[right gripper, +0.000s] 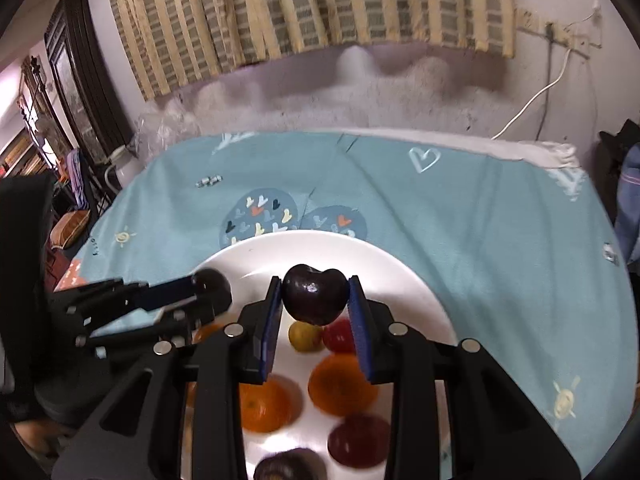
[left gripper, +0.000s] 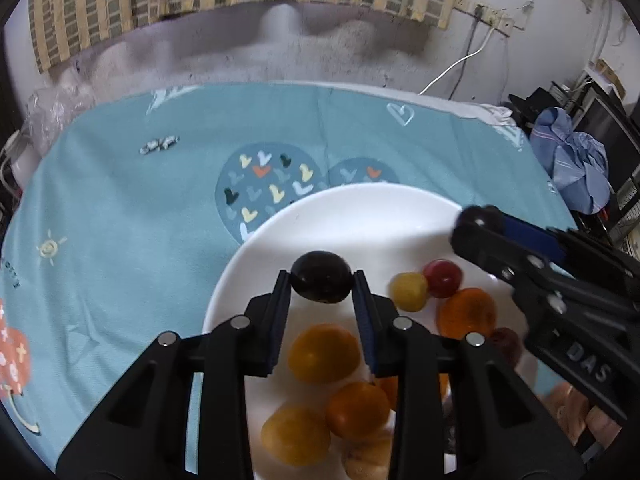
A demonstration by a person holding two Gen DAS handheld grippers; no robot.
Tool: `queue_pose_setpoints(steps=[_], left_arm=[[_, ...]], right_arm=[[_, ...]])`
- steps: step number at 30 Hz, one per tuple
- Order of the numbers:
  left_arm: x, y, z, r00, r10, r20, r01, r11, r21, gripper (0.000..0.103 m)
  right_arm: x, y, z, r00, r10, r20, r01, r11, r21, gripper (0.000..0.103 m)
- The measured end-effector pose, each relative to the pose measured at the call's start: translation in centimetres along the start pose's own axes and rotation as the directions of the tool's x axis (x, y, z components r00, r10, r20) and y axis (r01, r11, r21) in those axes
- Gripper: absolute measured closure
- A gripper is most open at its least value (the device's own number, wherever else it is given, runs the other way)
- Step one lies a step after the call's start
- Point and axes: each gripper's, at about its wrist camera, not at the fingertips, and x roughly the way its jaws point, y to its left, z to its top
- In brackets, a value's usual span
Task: Organize fruits
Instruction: 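Lower both dark fruits onto the white plate and open both tools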
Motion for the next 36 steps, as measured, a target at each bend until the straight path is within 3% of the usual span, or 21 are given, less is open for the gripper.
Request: queue_pose_setpoints(steps=[1,2,8,13,18,23,26,36], left_arm=[[0.3,0.2,-0.1,1.000,0.007,-0.001,-0.007,1.000,-0.009,0.055],[0.4,0.3,-0.1,1.000,0.012,0.004,-0.012,1.000,-0.014,0.051],[-1.1,1.2,-0.8,0.999,0.024,0.027,-0.023,0.999,-0.025,0.051],[-5.6,2.4,-3.6,0.998,0.046,0.054,-0.044,0.998,-0.039,0.049],[-9.2,2.0,-8.8,0.996,0.085,0.019,-0.085,0.996,-0.028,0.049],[-12.6,0.8,-14.2,0.992,0.122,-0.032,-0.123,0.991,-0.054,0.042],[-14.3,0.1,-16.3,0.988,0.153,-0.026,-0.154,0.987,-0.050,0.032],[-19.0,-1.0,-19.2,0.990,0.139,0.016,-0.138,0.989,-0.048,0.031]], right_arm=[[0.6,-0.2,0.2,1.000,0.010,-0.013,-0.010,1.000,0.020,0.047],[0.6,-0.2,0.2,1.000,0.014,-0.002,-0.014,0.999,0.031,0.045],[-2.2,-0.6,-0.2,0.996,0.023,0.085,-0.027,0.999,0.048,0.045],[-7.8,-1.5,-4.2,0.992,0.003,0.129,-0.020,0.991,0.130,0.044],[-11.8,-0.8,-11.5,0.996,-0.026,0.083,0.012,0.986,0.164,0.044],[-14.1,1.4,-15.5,1.000,-0.020,0.014,0.018,0.993,0.117,0.044],[-15.8,3.0,-17.0,1.000,0.010,0.005,-0.011,0.994,0.105,0.044],[-18.9,6.6,-18.3,1.000,0.026,0.011,-0.026,1.000,0.016,0.044]])
